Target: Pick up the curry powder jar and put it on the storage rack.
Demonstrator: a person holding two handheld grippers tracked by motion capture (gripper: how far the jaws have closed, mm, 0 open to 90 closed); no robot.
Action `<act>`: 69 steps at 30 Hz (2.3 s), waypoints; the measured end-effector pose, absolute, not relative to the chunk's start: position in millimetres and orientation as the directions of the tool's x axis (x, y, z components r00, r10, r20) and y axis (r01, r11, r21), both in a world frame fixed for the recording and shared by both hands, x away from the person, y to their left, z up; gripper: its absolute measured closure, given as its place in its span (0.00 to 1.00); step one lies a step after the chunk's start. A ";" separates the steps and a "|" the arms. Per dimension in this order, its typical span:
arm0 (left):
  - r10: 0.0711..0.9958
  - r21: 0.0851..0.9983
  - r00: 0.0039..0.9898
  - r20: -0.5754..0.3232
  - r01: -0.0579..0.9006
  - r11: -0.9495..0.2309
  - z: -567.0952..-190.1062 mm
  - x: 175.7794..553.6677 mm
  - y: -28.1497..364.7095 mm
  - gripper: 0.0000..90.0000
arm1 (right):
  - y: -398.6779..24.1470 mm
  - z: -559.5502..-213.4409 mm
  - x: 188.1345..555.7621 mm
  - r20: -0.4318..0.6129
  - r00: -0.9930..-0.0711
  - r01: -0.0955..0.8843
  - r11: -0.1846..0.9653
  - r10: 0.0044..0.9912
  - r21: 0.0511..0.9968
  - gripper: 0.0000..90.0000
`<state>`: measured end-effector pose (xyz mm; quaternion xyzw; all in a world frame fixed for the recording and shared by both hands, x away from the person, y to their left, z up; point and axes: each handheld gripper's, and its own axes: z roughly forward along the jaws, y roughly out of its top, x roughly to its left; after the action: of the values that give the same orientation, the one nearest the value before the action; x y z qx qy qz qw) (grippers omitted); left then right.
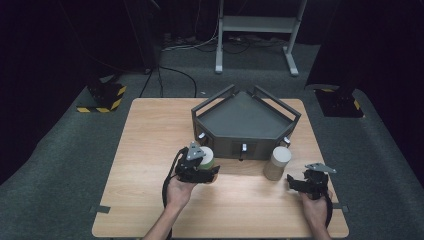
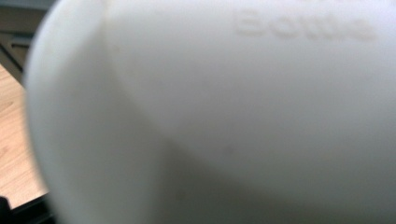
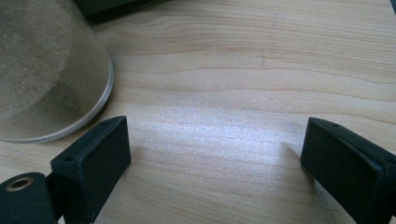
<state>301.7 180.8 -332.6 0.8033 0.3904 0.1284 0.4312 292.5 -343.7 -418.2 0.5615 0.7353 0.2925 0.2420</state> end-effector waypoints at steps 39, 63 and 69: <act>0.722 0.773 0.680 -0.128 0.524 -0.357 -236.3 390.9 147.5 0.35 | -343.7 -418.3 292.5 -0.028 -0.253 0.684 0.199 0.967 0.702 0.08; 0.791 0.730 0.608 -0.067 0.570 -0.377 -229.2 449.2 89.4 0.35 | -343.6 -418.2 292.4 -0.027 -0.252 0.684 0.198 0.967 0.702 0.08; 0.801 0.718 0.596 -0.060 0.584 -0.380 -236.8 460.1 78.6 0.35 | -343.5 -418.2 292.4 -0.026 -0.252 0.685 0.197 0.967 0.702 0.09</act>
<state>460.1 78.6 -236.8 0.8170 0.4237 0.1505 0.3611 292.4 -343.5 -418.2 0.5619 0.7350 0.2927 0.2415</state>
